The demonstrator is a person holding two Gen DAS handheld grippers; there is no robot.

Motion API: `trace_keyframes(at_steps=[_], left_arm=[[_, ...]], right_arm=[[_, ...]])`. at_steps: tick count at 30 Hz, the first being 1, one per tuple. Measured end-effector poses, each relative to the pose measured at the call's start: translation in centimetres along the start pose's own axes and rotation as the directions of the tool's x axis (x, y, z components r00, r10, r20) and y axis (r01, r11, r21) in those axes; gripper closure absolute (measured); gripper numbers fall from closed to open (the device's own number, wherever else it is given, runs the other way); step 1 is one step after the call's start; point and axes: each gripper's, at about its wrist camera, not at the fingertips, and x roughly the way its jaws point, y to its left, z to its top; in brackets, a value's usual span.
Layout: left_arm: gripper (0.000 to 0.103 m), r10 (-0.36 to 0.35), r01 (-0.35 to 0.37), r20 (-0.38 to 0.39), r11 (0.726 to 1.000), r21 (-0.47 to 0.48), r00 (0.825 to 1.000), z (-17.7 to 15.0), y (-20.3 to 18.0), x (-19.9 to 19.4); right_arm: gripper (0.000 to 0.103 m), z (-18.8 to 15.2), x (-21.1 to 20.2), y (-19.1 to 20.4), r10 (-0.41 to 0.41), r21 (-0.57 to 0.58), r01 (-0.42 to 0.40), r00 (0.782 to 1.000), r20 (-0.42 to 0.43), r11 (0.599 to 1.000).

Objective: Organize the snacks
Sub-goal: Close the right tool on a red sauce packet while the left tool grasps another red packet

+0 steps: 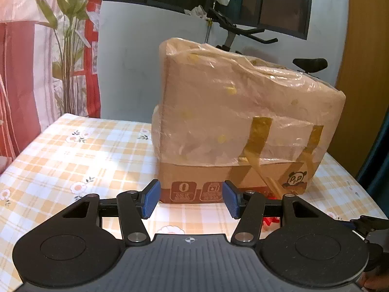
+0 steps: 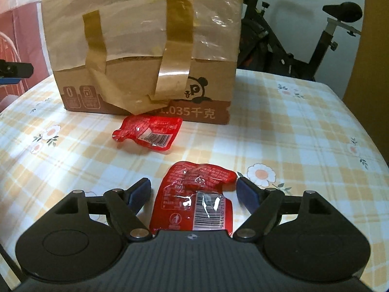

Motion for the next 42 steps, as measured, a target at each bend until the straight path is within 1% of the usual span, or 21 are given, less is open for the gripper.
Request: trace_keyframes(at_steps=[2,3,6,8,11,13,16,18,19,21,23,26,27,28,29,33,35,36,38,39,42], left_arm=[[0.044,-0.006,0.006,-0.013,1.000,-0.002,1.000,-0.2,-0.2,0.3],[0.044,-0.010,0.009,-0.020,1.000,-0.003,1.000,-0.3,-0.3,0.4],[0.044,-0.029,0.029,-0.041,1.000,-0.005,0.999,-0.6,-0.8,1.0],[0.044,-0.045,0.045,-0.058,0.999,0.004,0.997,-0.9,-1.4,1.5],[0.044,-0.074,0.077,-0.093,0.997,0.030,0.993,-1.5,-2.6,2.5],[0.044,-0.094,0.100,-0.118,0.994,0.049,0.989,-1.8,-3.6,3.3],[0.045,-0.144,0.156,-0.159,0.985,0.067,0.977,-2.3,-5.2,4.7],[0.045,-0.188,0.205,-0.185,0.976,0.073,0.964,-2.6,-6.2,5.7],[0.045,-0.194,0.213,-0.200,0.974,0.077,0.960,-2.7,-6.8,6.3],[0.045,-0.182,0.202,-0.220,0.976,0.076,0.959,-2.9,-7.7,7.5],[0.045,-0.174,0.192,-0.235,0.980,0.055,0.956,-3.1,-8.2,8.8],[0.045,-0.143,0.152,-0.251,0.988,0.019,0.957,-3.5,-8.9,10.4],[0.045,-0.129,0.136,-0.255,0.991,0.008,0.958,-3.5,-9.0,10.9],[0.045,-0.118,0.123,-0.240,0.992,0.005,0.964,-3.5,-9.2,11.1],[0.045,-0.114,0.119,-0.238,0.993,0.007,0.965,-3.5,-9.5,11.3],[0.045,-0.097,0.112,-0.228,0.992,0.053,0.969,-3.6,-10.8,12.0],[0.045,-0.072,0.094,-0.216,0.992,0.089,0.974,-3.8,-11.4,12.3],[0.046,-0.059,0.083,-0.209,0.991,0.107,0.976,-4.0,-11.7,12.3],[0.052,-0.028,0.058,-0.188,0.987,0.152,0.982,-4.4,-12.3,12.1],[0.056,-0.034,0.064,-0.181,0.985,0.160,0.983,-4.7,-12.4,11.9],[0.059,-0.049,0.079,-0.181,0.984,0.161,0.982,-4.9,-12.1,11.2]], right_arm=[[0.032,0.0,-0.3,0.0,0.005,0.001,-0.005,1.000,0.016,1.000],[0.040,0.0,-0.4,-0.1,0.006,0.007,-0.006,1.000,0.023,1.000],[0.047,-0.1,-0.7,-0.6,0.019,0.036,-0.021,0.999,0.044,0.999],[0.048,-0.3,-0.9,-0.8,0.032,0.057,-0.036,0.998,0.060,0.998],[0.048,-0.4,-1.3,-0.9,0.026,0.072,-0.033,0.996,0.091,0.997],[0.048,-0.4,-1.4,-1.1,0.024,0.083,-0.032,0.995,0.096,0.996],[0.048,-0.5,-1.4,-1.6,0.016,0.110,-0.028,0.994,0.105,0.994],[0.048,-0.5,-1.5,-1.9,0.007,0.131,-0.022,0.994,0.113,0.991],[0.048,-0.5,-1.6,-2.1,-0.001,0.141,-0.016,0.993,0.117,0.990],[0.048,-0.5,-1.8,-2.3,-0.006,0.159,-0.015,0.992,0.128,0.987],[0.048,-0.5,-1.8,-2.5,-0.004,0.172,-0.018,0.992,0.128,0.985],[0.048,-0.5,-1.8,-2.6,0.007,0.176,-0.028,0.992,0.123,0.984],[0.048,-0.5,-1.8,-2.5,0.009,0.172,-0.030,0.992,0.122,0.985],[0.048,-0.5,-1.7,-2.4,0.012,0.167,-0.032,0.992,0.122,0.985],[0.048,-0.5,-1.7,-2.4,0.014,0.164,-0.035,0.992,0.124,0.986],[0.048,-0.5,-1.6,-2.4,0.026,0.167,-0.047,0.992,0.121,0.985],[0.048,-0.5,-1.5,-2.5,0.031,0.173,-0.051,0.992,0.120,0.984],[0.048,-0.5,-1.5,-2.5,0.033,0.176,-0.054,0.992,0.120,0.983],[0.048,-0.5,-1.5,-2.6,0.035,0.180,-0.057,0.992,0.119,0.982],[0.048,-0.5,-1.5,-2.6,0.037,0.182,-0.058,0.992,0.119,0.981],[0.048,-0.5,-1.5,-2.8,0.041,0.190,-0.063,0.992,0.117,0.980]])
